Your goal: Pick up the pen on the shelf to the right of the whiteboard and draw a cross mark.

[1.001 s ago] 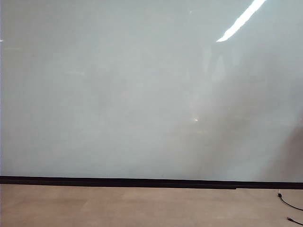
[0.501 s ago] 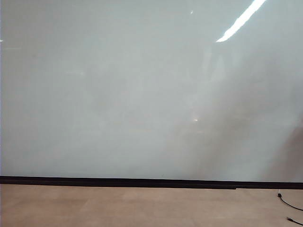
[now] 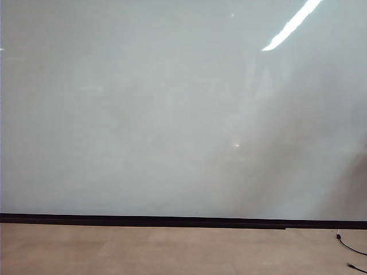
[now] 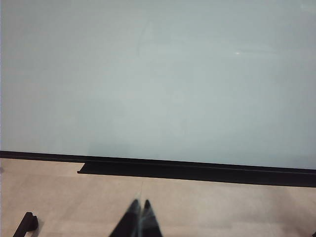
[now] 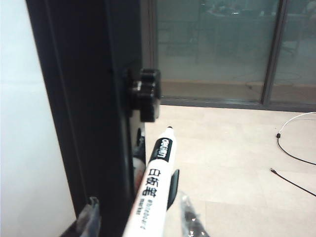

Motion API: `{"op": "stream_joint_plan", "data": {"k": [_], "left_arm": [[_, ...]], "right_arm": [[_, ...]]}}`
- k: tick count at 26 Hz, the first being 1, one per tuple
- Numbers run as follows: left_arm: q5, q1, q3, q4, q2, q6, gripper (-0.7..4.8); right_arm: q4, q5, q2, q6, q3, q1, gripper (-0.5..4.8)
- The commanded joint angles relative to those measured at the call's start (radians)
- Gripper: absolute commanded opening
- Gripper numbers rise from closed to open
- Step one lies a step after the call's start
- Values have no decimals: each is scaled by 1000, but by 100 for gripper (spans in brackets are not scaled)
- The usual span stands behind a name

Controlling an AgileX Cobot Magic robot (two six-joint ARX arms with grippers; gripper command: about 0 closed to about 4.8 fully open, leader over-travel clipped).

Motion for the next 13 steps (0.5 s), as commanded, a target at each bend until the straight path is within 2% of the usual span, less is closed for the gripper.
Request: {"op": "stream_joint_plan", "data": {"k": [1, 13], "left_arm": [[4, 0, 3, 5, 0, 4, -4], [4, 0, 3, 5, 0, 4, -5]], "right_arm": [[18, -3, -3, 2, 2, 0, 210], [19, -13, -16, 3, 2, -3, 210]]}}
